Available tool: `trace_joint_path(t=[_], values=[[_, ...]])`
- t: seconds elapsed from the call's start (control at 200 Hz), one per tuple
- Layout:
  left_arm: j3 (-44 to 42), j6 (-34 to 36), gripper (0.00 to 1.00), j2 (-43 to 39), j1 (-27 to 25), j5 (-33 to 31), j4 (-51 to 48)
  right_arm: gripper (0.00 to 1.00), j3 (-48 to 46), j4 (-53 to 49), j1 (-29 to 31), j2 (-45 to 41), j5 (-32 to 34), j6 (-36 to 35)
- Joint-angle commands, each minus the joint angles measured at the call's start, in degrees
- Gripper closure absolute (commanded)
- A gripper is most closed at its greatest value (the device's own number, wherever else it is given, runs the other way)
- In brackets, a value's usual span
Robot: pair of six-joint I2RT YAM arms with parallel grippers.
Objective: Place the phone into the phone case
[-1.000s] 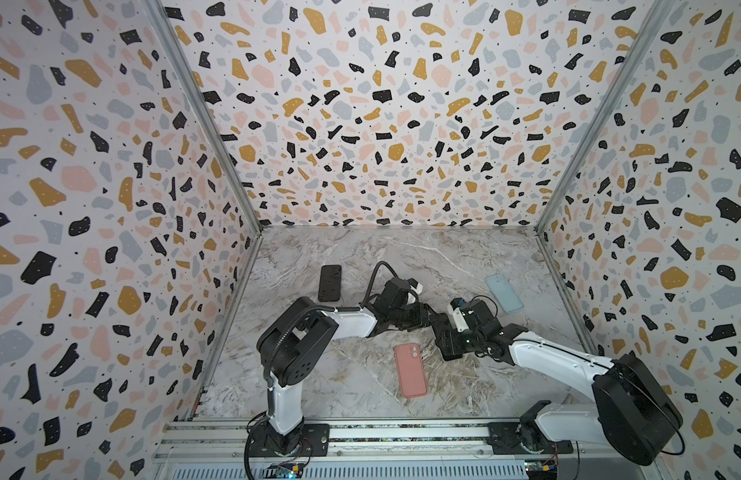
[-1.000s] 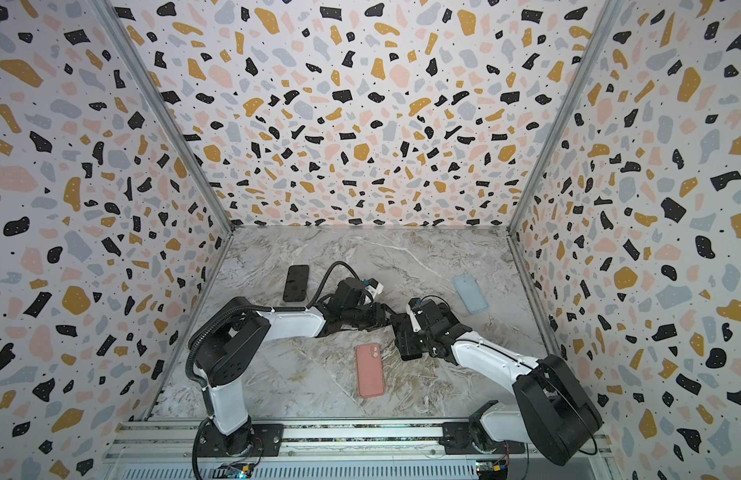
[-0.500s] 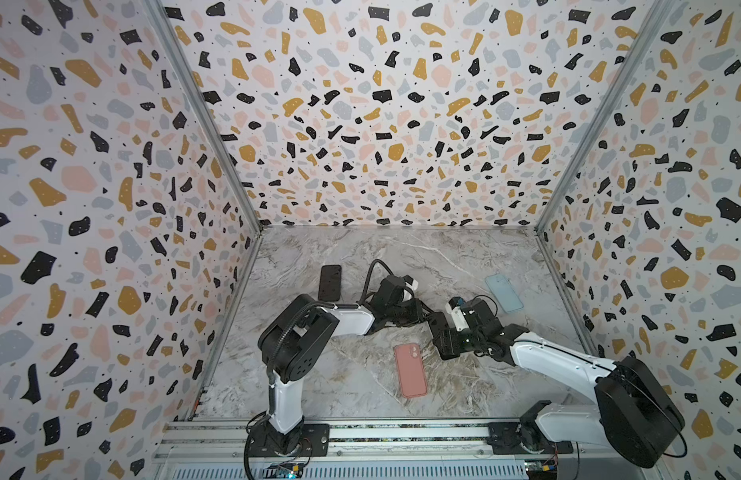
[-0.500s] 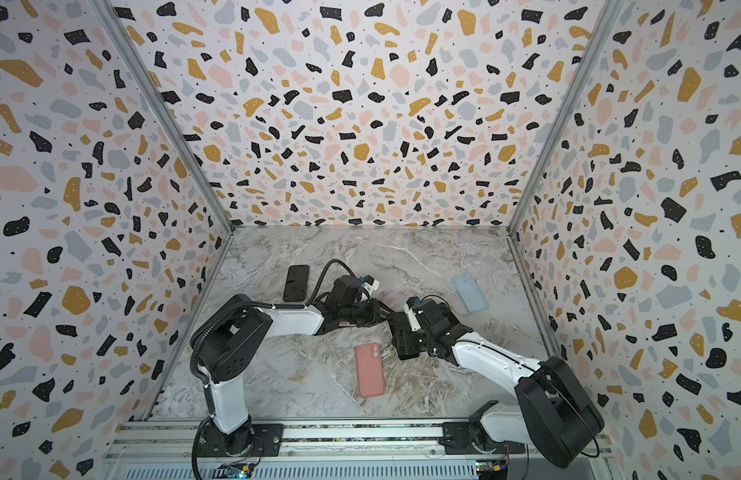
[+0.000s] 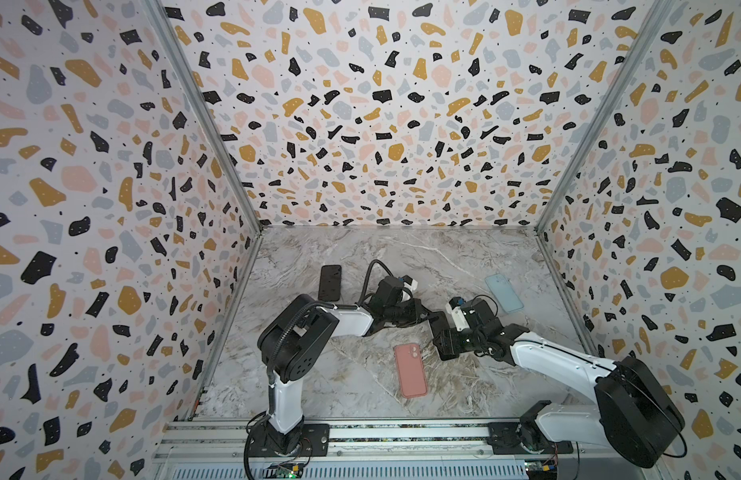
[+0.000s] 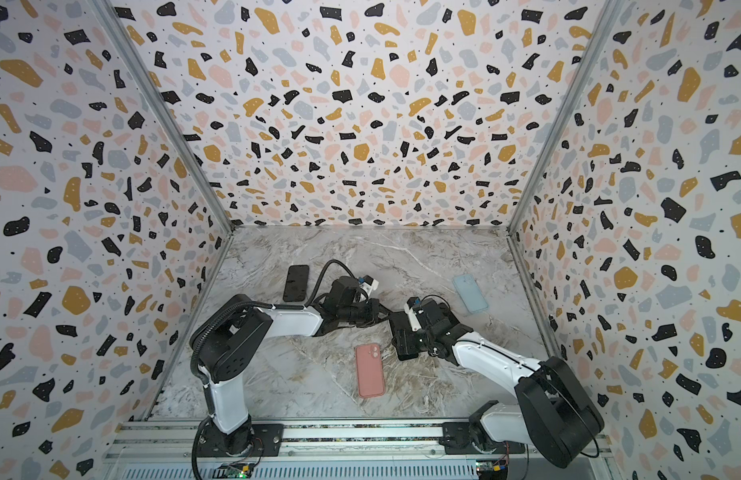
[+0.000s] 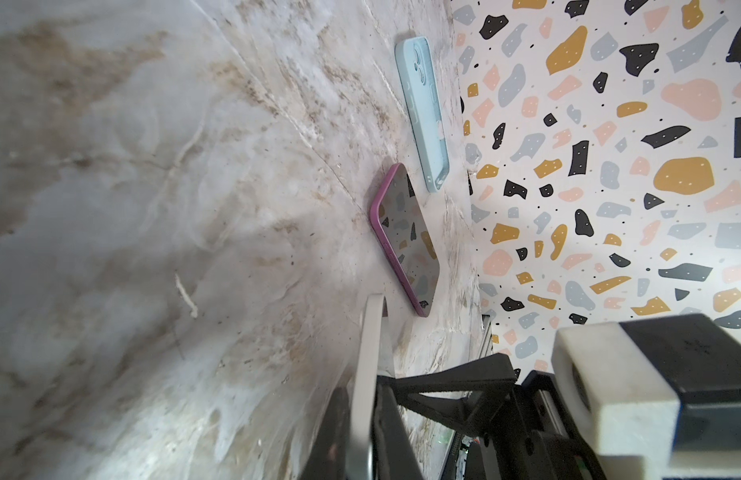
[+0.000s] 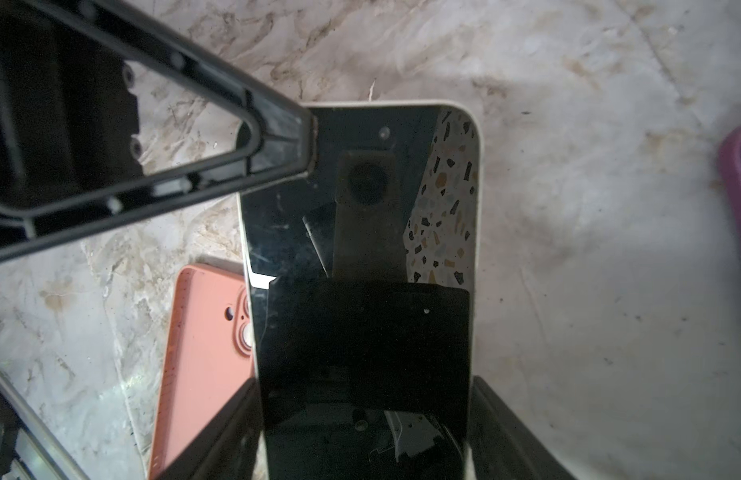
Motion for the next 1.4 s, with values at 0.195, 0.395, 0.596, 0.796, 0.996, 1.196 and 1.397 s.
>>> trace_joint_path(t=[0.195, 0.395, 0.596, 0.796, 0.996, 1.196, 1.397], values=[[-2.0, -0.8, 1.00, -1.6, 0.0, -0.1, 2.3, 0.30, 2.5, 0.7, 0.3, -2.8, -0.6, -2.2], [-1.7, -2.1, 1.00, -2.5, 0.1, -0.7, 2.4, 0.18, 3.7, -2.9, 0.3, -5.9, 0.3, -2.6], [-2.7, -6.3, 1.00, -3.5, 0.0, -0.9, 6.3, 0.16, 3.3, -6.9, 0.2, -12.4, 0.0, 0.6], [-5.7, -15.6, 1.00, -4.3, 0.3, -0.2, 16.6, 0.18, 1.2, -9.6, -2.1, -21.4, -0.8, 11.6], [-9.6, -26.3, 1.00, -5.5, 0.8, -1.1, 29.6, 0.22, -9.3, -2.7, -9.6, -33.9, -10.7, 25.8], [-12.8, -33.7, 1.00, -5.4, 0.9, -3.5, 38.8, 0.25, -18.6, 5.8, -18.2, -40.8, -21.3, 38.2], [-15.0, -37.7, 1.00, -5.0, 0.9, -5.7, 44.9, 0.25, -24.5, 14.1, -24.1, -42.0, -28.7, 46.4]])
